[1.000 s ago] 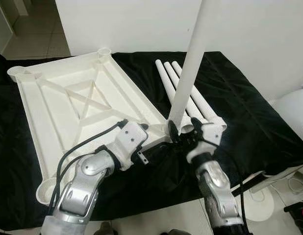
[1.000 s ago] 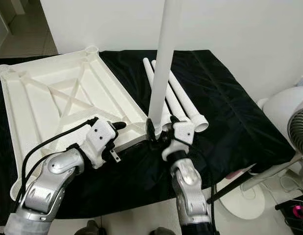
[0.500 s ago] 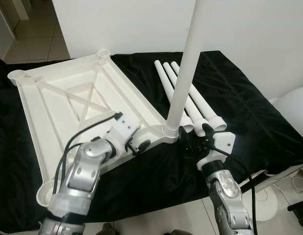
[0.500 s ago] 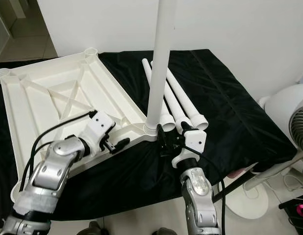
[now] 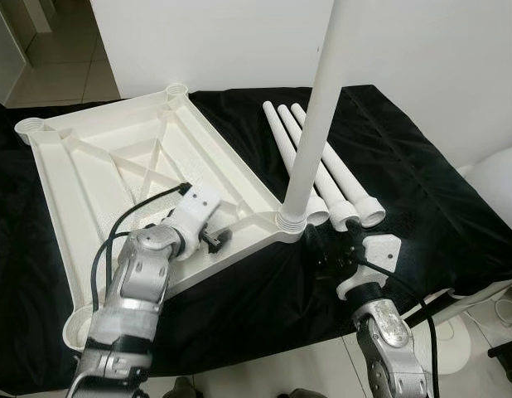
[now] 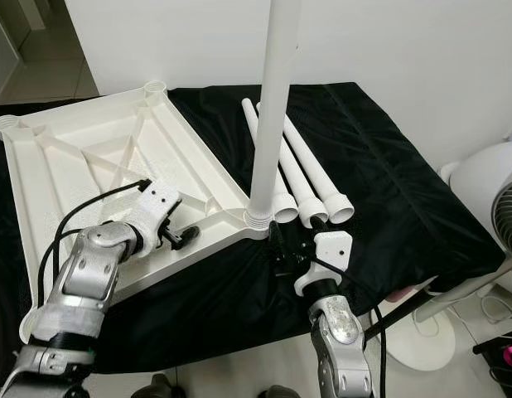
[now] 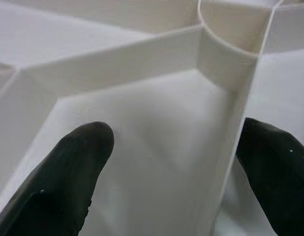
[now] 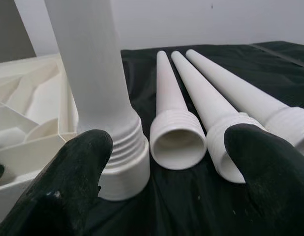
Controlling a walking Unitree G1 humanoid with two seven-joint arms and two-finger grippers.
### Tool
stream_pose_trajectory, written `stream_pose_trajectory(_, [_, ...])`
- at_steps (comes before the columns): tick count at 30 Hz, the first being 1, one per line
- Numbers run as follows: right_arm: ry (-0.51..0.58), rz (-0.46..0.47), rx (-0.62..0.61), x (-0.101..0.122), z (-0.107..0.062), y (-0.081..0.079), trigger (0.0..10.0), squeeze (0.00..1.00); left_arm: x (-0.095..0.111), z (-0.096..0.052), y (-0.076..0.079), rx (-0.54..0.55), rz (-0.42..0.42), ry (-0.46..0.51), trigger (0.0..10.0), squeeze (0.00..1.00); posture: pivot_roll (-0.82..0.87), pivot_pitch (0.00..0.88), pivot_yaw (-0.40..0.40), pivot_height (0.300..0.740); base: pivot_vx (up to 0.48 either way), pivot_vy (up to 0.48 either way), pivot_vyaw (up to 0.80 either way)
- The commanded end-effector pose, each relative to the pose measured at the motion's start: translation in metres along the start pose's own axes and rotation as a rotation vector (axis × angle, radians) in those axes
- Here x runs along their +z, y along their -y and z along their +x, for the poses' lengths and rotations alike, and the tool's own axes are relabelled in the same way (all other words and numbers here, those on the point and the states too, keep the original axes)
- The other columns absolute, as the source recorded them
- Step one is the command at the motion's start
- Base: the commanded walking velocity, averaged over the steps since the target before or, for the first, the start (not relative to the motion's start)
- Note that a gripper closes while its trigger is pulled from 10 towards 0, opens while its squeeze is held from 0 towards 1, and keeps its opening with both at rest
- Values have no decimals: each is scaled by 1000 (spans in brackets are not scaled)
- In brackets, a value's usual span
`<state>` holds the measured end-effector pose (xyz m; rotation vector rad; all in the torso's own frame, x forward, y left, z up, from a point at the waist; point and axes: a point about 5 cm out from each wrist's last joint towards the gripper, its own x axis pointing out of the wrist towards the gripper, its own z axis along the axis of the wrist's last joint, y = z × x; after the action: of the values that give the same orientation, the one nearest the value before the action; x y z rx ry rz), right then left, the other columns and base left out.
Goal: Building children table
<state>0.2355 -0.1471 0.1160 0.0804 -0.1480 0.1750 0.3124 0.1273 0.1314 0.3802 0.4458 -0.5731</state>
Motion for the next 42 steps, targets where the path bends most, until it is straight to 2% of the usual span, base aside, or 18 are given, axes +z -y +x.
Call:
stream_pose_trajectory(1, [4,-9,-6,1,-2,0,10000,0,-11,-5,-27,536,-21,-88,10000,0,-83,45,10,740,0,0,0])
stream_pose_trajectory(5, [5,-8,-18,2,-2,1,10000,0,-25,-5,-26,517,-32,-169,10000,0,-97,61,11,740,0,0,0])
stream_pose_trajectory(10, [5,-9,-25,3,-2,2,10000,0,-32,-6,-27,531,-40,-201,10000,0,-97,61,11,740,0,0,0])
stream_pose_trajectory(11, [5,-9,-28,3,-2,2,10000,0,-35,-6,-28,536,-67,-203,10000,0,-101,65,12,740,0,0,0])
stream_pose_trajectory(12, [6,-9,-30,3,-2,2,10000,0,-36,-7,-30,545,-92,-197,3529,0,-101,65,12,740,0,0,0])
stream_pose_trajectory(13, [6,-9,-30,3,-2,2,10000,0,-36,-7,-30,545,-92,-197,3529,0,-101,65,12,740,0,0,0])
stream_pose_trajectory(14, [6,-9,-32,3,-1,2,10000,0,-35,-8,-31,550,-114,-192,706,0,-101,65,12,740,0,0,0])
stream_pose_trajectory(16, [6,-10,-33,3,-1,1,10000,0,-35,-8,-32,552,-123,-188,706,0,-100,65,14,740,0,0,0])
stream_pose_trajectory(17, [5,-10,-34,3,-1,1,10000,0,-34,-8,-33,554,-127,-185,0,0,-100,65,14,740,0,0,0])
stream_pose_trajectory(32, [1,-21,-29,2,3,-1,10000,0,-30,-9,-36,563,-156,-176,0,0,-95,60,6,740,0,0,0])
stream_pose_trajectory(33, [1,-21,-26,2,4,-1,10000,0,-29,-9,-35,564,-159,-174,4235,0,-95,59,5,740,0,0,0])
stream_pose_trajectory(34, [0,-25,-23,2,4,-1,10000,0,-28,-9,-36,564,-160,-173,10000,0,-95,59,5,740,0,0,0])
stream_pose_trajectory(38, [-2,-29,-21,1,4,-1,10000,0,-28,-9,-37,567,-167,-165,9961,0,-96,59,6,740,0,0,0])
stream_pose_trajectory(39, [-3,-31,-22,1,4,-1,10000,0,-27,-10,-37,571,-168,-163,0,0,-96,57,6,740,0,0,0])
stream_pose_trajectory(42, [-6,-32,-25,0,4,-1,10000,0,-28,-12,-40,602,-176,-166,0,0,-97,58,8,740,0,0,0])
